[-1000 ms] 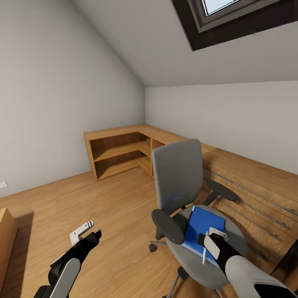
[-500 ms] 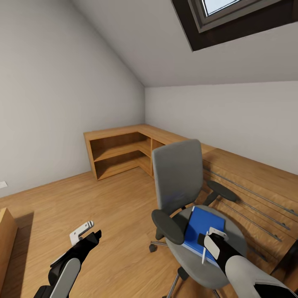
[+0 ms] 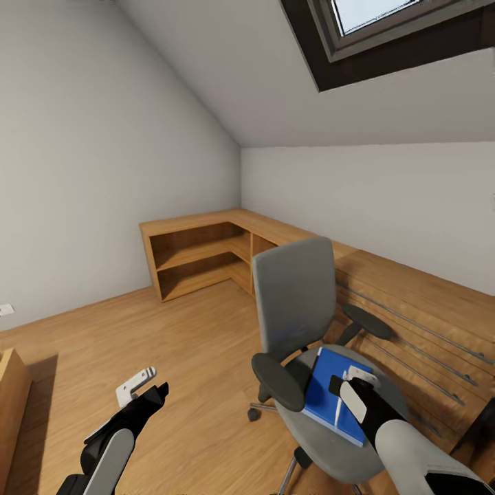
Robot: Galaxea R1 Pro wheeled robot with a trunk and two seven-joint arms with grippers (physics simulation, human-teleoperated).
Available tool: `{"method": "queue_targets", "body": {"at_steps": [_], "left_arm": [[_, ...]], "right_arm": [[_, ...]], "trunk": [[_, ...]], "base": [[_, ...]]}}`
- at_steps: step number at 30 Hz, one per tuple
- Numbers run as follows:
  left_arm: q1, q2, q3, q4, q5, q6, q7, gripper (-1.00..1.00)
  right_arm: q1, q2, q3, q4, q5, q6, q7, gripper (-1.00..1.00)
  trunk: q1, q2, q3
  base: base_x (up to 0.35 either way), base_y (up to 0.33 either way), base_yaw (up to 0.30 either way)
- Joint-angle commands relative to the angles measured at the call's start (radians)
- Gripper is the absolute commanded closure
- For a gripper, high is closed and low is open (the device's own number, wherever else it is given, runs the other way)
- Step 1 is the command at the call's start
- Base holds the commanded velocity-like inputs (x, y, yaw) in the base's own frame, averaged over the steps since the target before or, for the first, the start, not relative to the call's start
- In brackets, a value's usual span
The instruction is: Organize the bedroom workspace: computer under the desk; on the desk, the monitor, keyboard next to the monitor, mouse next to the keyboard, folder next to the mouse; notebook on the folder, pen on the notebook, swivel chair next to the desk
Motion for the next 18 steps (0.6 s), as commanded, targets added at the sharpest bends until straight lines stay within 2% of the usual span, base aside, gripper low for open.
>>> {"method": "queue_targets", "body": {"at_steps": [1, 5, 9, 11, 12, 13, 14, 18], "left_arm": [[-0.001, 0.001, -0.002, -0.001, 0.008, 0.001, 0.009, -1.00], [-0.001, 0.001, -0.003, 0.000, 0.008, 0.001, 0.009, -1.00], [-0.001, 0.001, -0.030, 0.003, 0.009, 0.001, 0.010, -1.00], [-0.001, 0.001, -0.063, 0.005, 0.009, 0.001, 0.010, -1.00], [-0.001, 0.001, -0.104, 0.017, 0.009, 0.001, 0.011, -1.00], [-0.001, 0.002, -0.115, 0.022, 0.010, 0.001, 0.011, -1.00], [-0.001, 0.002, -0.148, 0.042, 0.009, 0.001, 0.011, -1.00], [-0.001, 0.002, -0.167, 0.053, 0.008, 0.001, 0.011, -1.00]], "right_arm": [[0.001, 0.000, -0.001, -0.017, -0.010, 0.007, -0.005, 1.00], [0.021, -0.003, -0.002, -0.111, -0.011, 0.049, -0.006, 1.00], [0.083, -0.016, -0.005, -0.282, -0.013, 0.137, -0.013, 1.00], [0.169, -0.023, -0.019, -0.480, -0.013, 0.211, -0.037, 1.00], [0.267, -0.023, -0.045, -0.688, -0.014, 0.274, -0.077, 1.00], [0.289, -0.023, -0.050, -0.735, -0.014, 0.289, -0.087, 1.00], [0.354, -0.022, -0.061, -0.881, -0.015, 0.352, -0.112, 1.00], [0.387, -0.020, -0.068, -0.963, -0.016, 0.406, -0.123, 1.00]], "trunk": [[-0.004, 0.007, 0.002], [-0.020, 0.035, 0.015], [-0.035, 0.063, 0.027], [-0.043, 0.077, 0.033], [-0.046, 0.084, 0.037], [-0.050, 0.091, 0.040], [-0.054, 0.098, 0.043], [-0.069, 0.126, 0.055]], "base": [[-0.192, 0.000, 0.000], [-0.266, -0.019, 0.000], [-0.311, -0.053, 0.000], [-0.325, -0.049, 0.000], [-0.317, -0.017, 0.000], [-0.297, -0.013, 0.000], [-0.151, -0.005, 0.000], [-0.082, -0.003, 0.000]]}}
